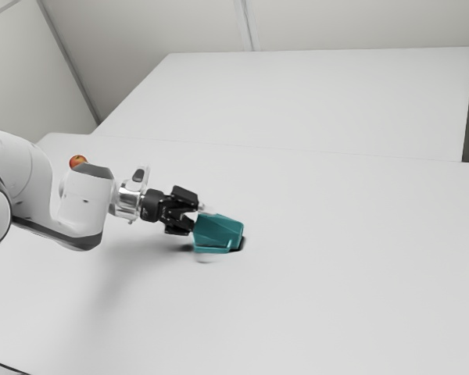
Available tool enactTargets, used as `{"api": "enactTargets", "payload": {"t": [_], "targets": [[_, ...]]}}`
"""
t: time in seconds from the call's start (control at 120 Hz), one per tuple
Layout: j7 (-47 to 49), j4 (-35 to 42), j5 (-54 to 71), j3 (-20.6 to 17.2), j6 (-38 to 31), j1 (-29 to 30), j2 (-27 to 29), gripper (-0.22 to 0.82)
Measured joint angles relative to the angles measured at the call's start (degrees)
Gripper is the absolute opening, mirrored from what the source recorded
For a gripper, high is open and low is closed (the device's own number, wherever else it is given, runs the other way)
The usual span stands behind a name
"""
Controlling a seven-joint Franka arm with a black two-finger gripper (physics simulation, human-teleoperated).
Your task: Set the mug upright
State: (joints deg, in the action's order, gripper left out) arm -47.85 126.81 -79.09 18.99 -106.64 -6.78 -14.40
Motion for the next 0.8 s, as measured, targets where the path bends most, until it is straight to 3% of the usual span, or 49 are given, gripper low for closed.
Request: {"api": "enactTargets", "payload": {"t": [0.133, 0.283, 0.8], "targets": [[0.0, 0.7, 0.0, -0.1, 0.1, 0.0, -0.1, -0.01], [0.1, 0.8, 0.0, -1.2, -0.1, 0.0, -0.1, -0.11], [1.2, -0.6, 1.7, -2.5, -0.9, 0.0, 3.2, -0.14]]}}
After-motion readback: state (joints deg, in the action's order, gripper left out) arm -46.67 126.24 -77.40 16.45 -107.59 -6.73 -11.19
